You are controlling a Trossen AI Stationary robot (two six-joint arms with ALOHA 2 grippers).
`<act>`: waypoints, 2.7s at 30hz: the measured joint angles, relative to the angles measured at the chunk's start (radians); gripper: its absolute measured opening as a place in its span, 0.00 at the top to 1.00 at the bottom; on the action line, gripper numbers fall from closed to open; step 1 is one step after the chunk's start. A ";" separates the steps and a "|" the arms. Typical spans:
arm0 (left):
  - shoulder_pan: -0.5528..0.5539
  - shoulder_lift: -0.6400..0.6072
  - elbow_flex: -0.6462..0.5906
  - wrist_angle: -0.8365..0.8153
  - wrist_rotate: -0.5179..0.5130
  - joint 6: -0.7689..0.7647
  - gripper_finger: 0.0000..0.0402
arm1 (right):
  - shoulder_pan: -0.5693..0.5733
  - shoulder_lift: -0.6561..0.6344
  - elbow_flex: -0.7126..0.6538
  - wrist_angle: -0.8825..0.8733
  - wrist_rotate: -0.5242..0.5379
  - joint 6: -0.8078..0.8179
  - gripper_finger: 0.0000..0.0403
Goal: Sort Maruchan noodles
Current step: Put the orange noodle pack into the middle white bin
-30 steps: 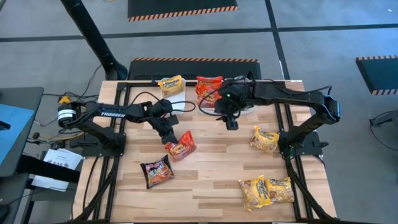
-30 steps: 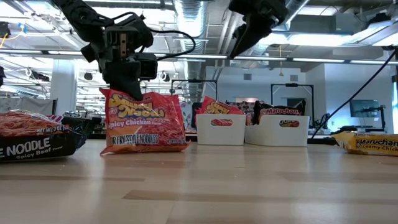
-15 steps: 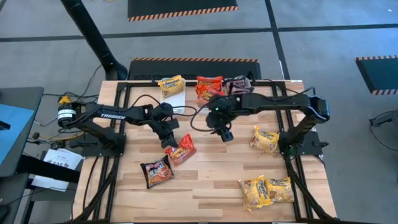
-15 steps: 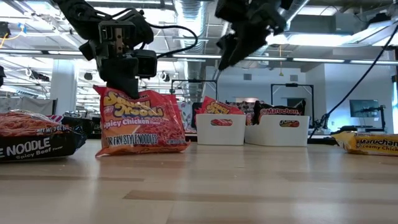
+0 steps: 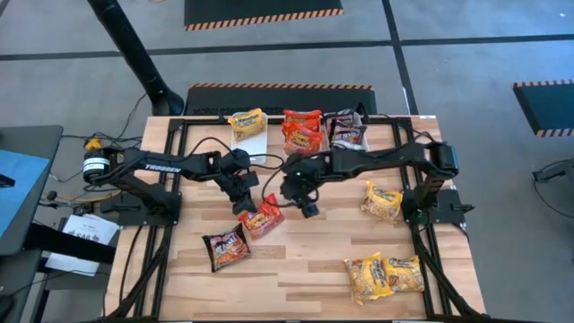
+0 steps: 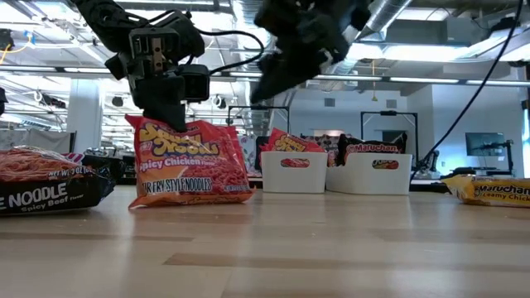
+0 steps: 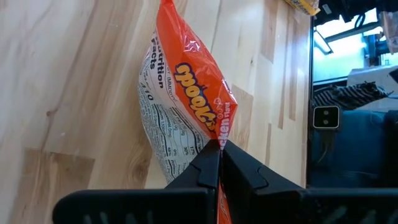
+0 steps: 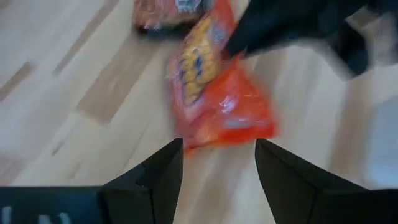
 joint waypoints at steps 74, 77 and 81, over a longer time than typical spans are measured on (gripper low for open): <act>-0.064 -0.007 0.000 0.186 -0.128 -0.043 1.00 | 0.043 0.176 -0.001 0.112 -0.050 0.276 0.98; -0.064 -0.026 0.025 0.188 -0.128 -0.041 1.00 | 0.039 0.166 -0.001 0.051 -0.051 0.286 0.99; -0.064 -0.044 0.078 0.188 -0.125 -0.015 1.00 | 0.037 0.140 -0.001 -0.028 -0.034 0.300 0.99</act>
